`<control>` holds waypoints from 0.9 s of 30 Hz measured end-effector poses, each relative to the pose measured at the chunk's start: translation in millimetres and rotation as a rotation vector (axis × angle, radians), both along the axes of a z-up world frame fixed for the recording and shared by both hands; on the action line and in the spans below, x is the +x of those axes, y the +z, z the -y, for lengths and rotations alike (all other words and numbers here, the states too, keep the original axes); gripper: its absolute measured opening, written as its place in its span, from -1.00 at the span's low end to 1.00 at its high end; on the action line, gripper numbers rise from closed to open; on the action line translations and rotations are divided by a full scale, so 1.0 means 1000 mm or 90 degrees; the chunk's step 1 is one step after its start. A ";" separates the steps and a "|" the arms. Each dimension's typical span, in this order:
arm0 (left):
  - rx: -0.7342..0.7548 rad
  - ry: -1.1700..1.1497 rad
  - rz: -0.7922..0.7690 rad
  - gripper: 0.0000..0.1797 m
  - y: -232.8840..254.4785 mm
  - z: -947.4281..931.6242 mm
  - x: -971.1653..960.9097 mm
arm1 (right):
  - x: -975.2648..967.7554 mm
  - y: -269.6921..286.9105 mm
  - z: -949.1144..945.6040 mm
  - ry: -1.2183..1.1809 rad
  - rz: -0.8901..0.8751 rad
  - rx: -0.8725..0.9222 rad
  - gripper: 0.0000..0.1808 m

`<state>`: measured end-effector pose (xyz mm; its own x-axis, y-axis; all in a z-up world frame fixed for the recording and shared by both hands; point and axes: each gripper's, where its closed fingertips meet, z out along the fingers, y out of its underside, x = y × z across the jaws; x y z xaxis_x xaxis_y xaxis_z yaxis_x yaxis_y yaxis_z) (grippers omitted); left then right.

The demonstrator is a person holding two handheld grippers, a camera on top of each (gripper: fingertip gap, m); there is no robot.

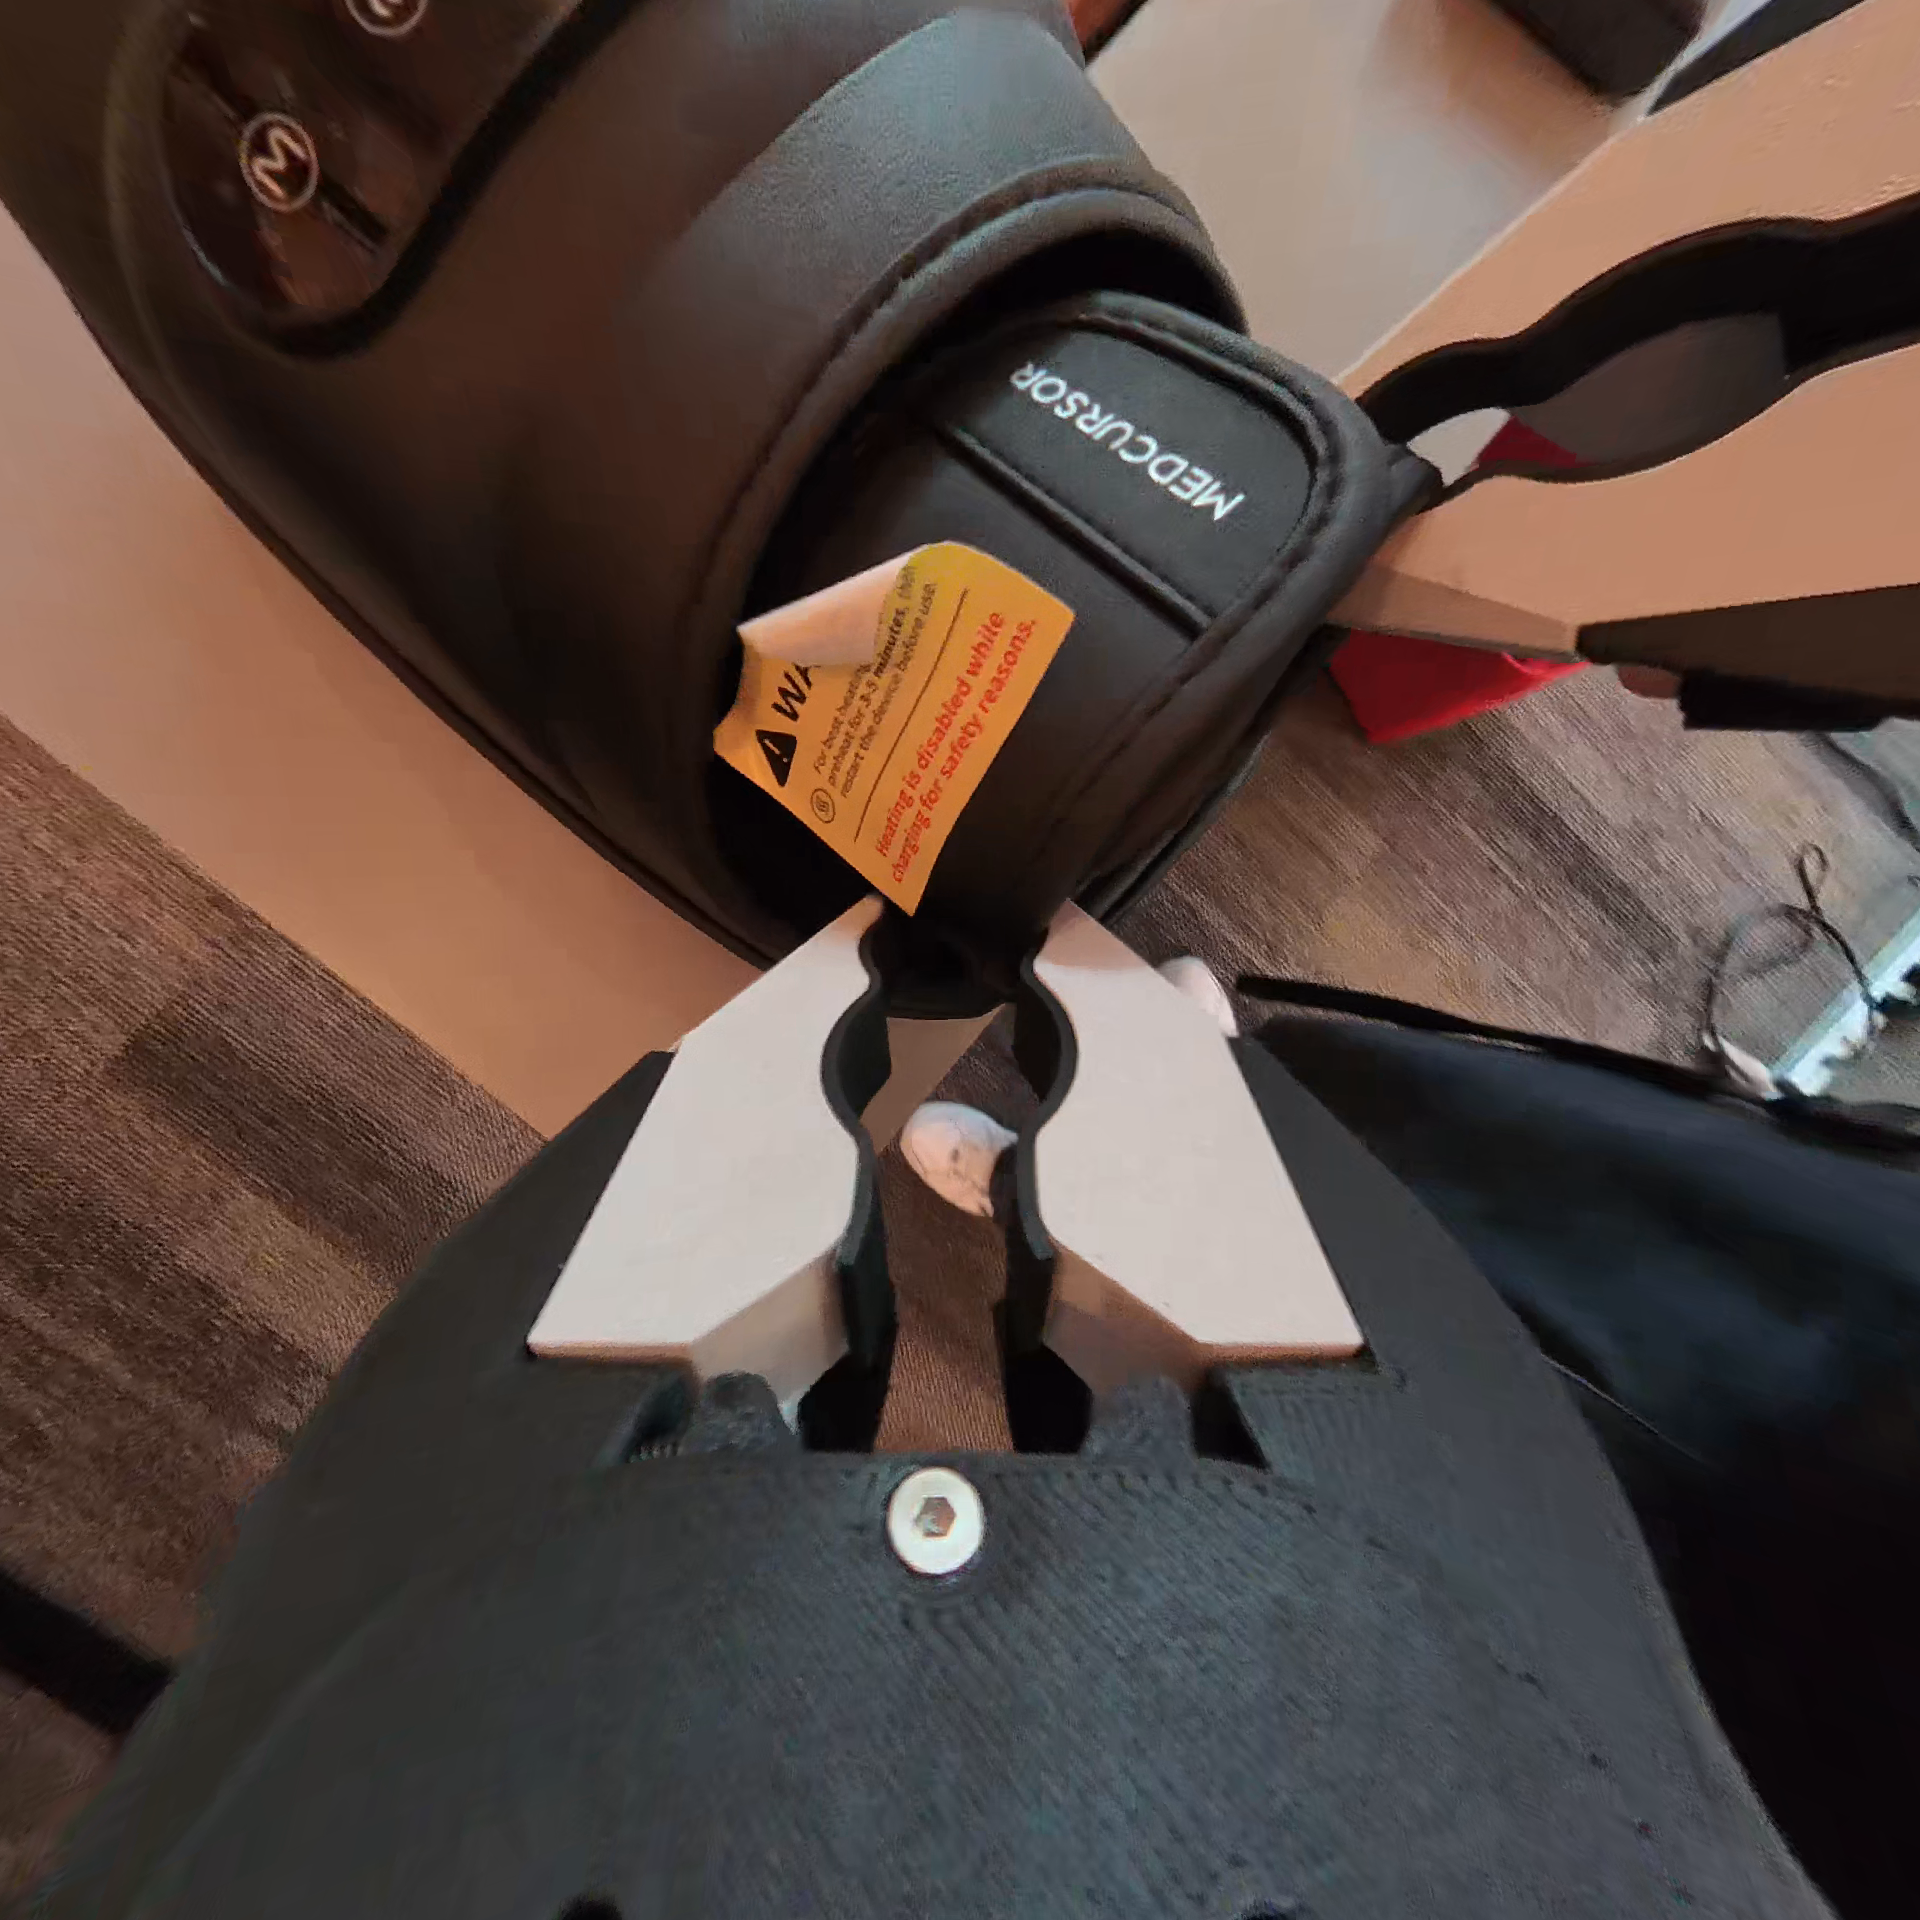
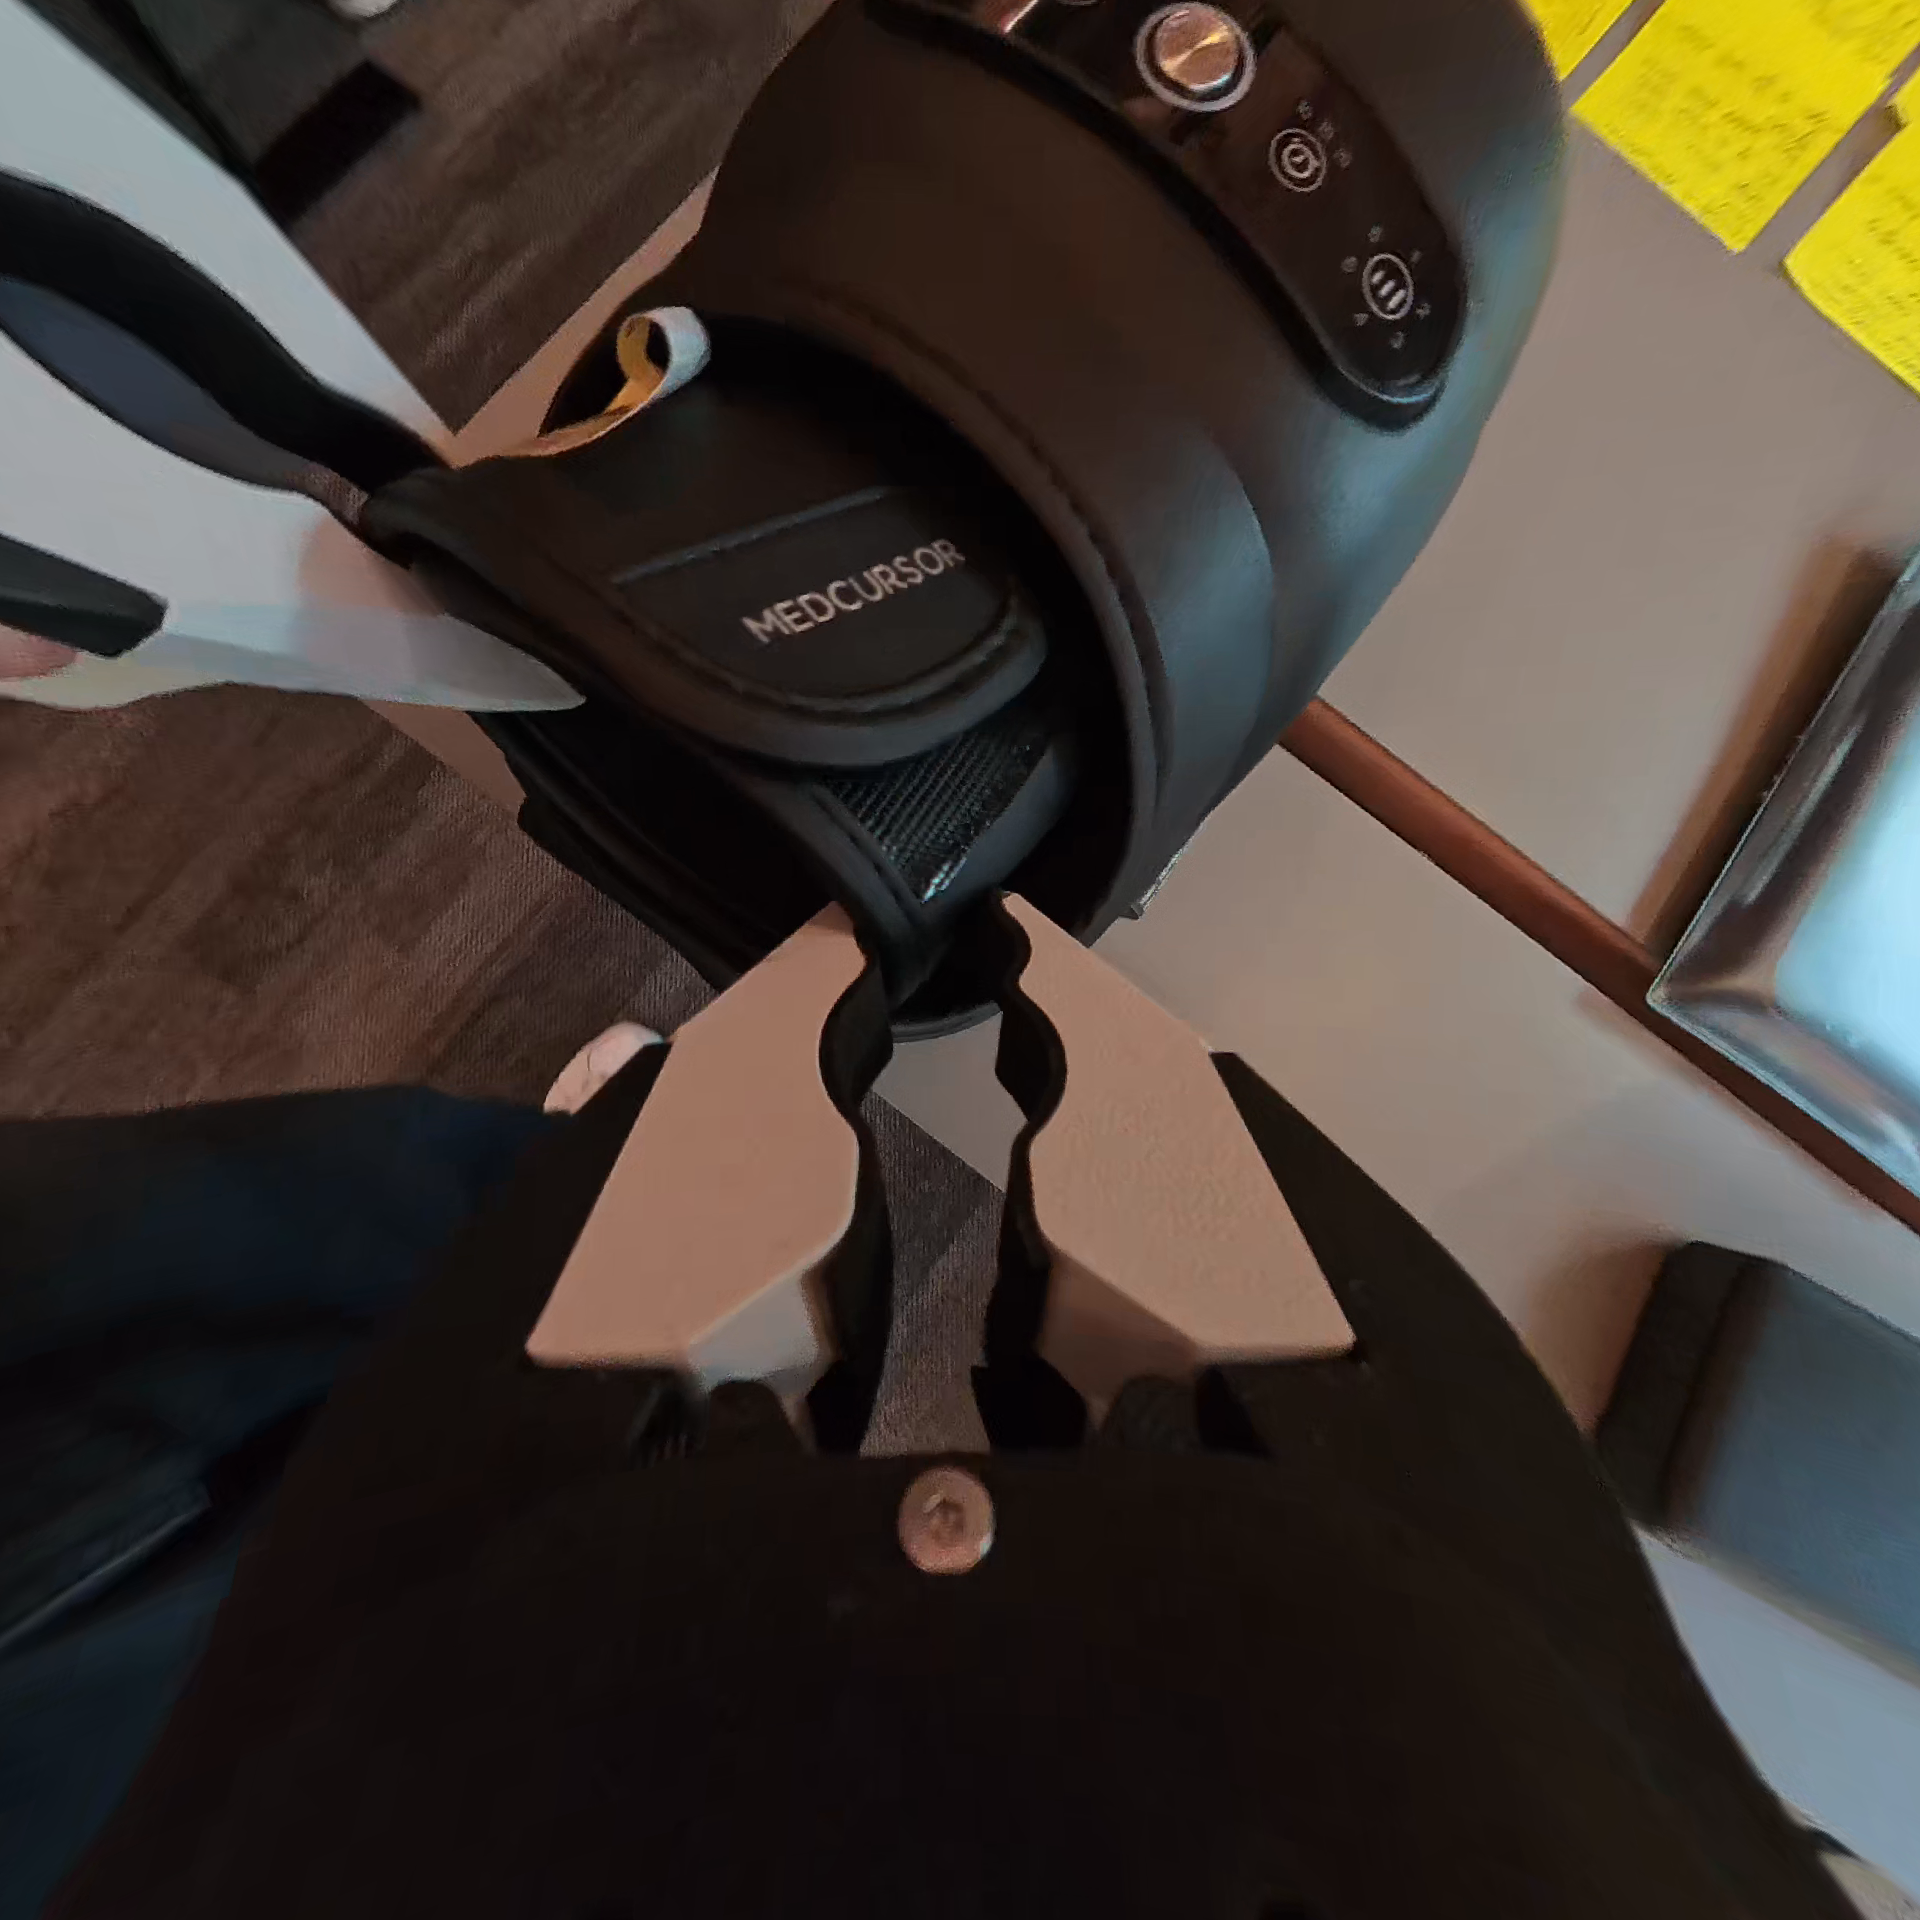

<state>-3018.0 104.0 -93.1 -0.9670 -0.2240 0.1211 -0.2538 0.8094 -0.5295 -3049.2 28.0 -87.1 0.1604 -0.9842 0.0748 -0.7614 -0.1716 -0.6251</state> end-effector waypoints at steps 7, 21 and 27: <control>0.052 -0.054 -0.004 -0.83 0.004 0.002 0.000 | 0.002 0.002 0.001 0.025 -0.033 -0.017 -0.87; 0.041 -0.052 -0.013 -0.85 0.008 0.004 0.001 | 0.006 0.008 0.001 0.027 -0.027 -0.038 -0.90; -0.022 -0.018 0.012 -0.89 0.036 0.009 0.015 | 0.018 0.036 0.007 0.004 0.041 -0.054 -0.93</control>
